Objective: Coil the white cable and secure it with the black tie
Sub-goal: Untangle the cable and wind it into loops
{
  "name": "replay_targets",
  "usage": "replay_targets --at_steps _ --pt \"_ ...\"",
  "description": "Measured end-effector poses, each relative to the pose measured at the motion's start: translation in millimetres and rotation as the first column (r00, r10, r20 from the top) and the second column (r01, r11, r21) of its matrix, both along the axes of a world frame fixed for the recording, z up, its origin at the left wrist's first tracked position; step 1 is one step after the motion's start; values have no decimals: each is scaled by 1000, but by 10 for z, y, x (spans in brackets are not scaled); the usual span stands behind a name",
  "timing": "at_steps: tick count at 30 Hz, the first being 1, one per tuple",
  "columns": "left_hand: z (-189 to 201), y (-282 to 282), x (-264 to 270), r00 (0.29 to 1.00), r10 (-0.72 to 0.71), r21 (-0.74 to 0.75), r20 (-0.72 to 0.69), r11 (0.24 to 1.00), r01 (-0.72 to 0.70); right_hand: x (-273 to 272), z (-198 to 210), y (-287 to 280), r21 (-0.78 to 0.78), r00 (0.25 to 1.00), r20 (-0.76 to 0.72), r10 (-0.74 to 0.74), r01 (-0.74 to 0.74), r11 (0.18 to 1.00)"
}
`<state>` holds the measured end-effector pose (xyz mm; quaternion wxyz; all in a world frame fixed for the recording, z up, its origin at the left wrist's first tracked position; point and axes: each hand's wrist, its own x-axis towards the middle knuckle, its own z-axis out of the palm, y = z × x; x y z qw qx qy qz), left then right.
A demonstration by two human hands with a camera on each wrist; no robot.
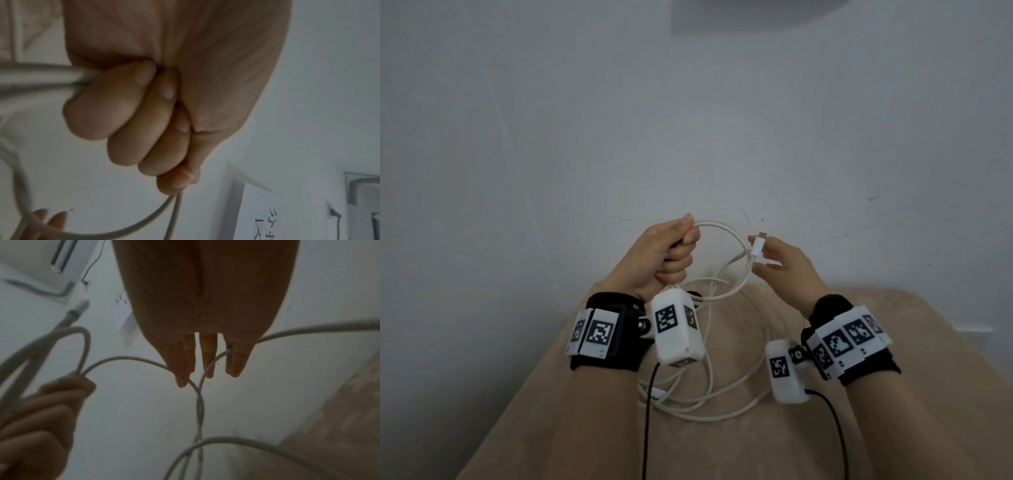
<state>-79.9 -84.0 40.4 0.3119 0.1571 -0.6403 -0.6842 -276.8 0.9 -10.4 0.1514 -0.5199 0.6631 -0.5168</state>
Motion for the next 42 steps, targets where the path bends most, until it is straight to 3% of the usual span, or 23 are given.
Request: replay_targets --at_steps 4,13,16,22,28,33,37,42 --pt "-9 -64 81 997 72 -5 -27 997 -72 -80 -57 32 -63 947 239 -215 236 970" --pt "-74 -242 308 954 240 120 -182 968 -220 -463 -81 196 -69 763 365 -533 593 802" --pt "-77 -169 154 979 172 50 -106 985 -168 -415 -60 204 -63 803 340 -489 539 840" --pt "-107 -8 -127 998 45 -76 51 996 -41 -24 63 44 -233 944 323 -76 157 960" --pt "-37 -4 -45 1000 9 0 -19 1000 -9 185 83 26 -206 937 285 200 -144 968" --pt "4 -76 110 993 33 54 -111 998 -28 146 72 71 -149 977 181 114 -88 985" --pt "-6 -140 224 992 90 48 -92 995 -86 40 121 131 -238 974 224 16 39 971" --pt "-12 -133 203 991 112 34 -71 993 -110 -89 191 170 -298 981 194 -18 76 951"
